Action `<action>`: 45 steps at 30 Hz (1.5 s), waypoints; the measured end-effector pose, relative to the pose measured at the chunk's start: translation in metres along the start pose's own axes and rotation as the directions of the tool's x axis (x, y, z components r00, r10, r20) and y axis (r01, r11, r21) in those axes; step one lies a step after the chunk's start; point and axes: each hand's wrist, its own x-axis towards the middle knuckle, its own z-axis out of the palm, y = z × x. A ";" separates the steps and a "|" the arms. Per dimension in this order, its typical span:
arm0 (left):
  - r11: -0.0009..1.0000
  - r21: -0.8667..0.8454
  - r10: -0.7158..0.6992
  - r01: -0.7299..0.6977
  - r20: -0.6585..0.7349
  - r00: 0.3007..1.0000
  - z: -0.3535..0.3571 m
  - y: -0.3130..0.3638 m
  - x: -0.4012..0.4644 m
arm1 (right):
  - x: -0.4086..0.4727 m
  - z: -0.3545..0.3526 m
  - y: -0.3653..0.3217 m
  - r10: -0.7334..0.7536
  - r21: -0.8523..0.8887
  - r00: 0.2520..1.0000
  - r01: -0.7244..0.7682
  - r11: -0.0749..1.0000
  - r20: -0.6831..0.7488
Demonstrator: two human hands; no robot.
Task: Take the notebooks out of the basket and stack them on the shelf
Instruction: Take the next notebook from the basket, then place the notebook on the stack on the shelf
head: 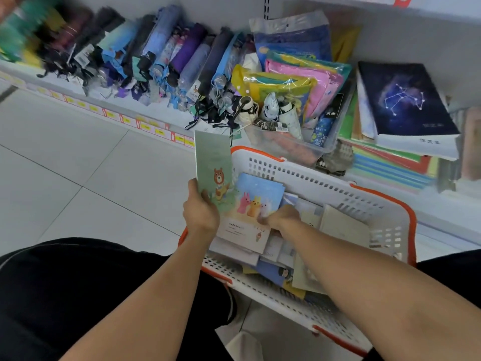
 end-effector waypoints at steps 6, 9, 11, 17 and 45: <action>1.000 -0.023 0.015 -0.014 0.042 0.999 0.006 0.006 -0.006 | -0.005 -0.052 0.020 -0.242 0.058 0.968 0.238 0.969 0.070; 0.997 -0.077 0.000 0.003 0.042 0.999 0.003 0.017 -0.005 | -0.031 -0.109 0.010 -0.426 0.120 0.903 0.430 0.895 -0.054; 0.992 -0.124 0.021 -0.013 0.059 0.998 0.001 0.022 -0.001 | -0.045 -0.142 -0.005 -0.489 0.202 0.857 0.514 0.834 -0.164; 0.731 -0.652 0.035 0.203 0.333 0.942 -0.018 0.083 0.007 | -0.064 -0.159 -0.055 -0.511 0.559 0.851 0.485 0.672 -0.124; 0.477 -0.863 0.411 -0.164 0.054 0.910 -0.172 0.352 0.069 | -0.252 -0.260 -0.236 -0.788 0.462 0.475 0.842 0.278 -0.391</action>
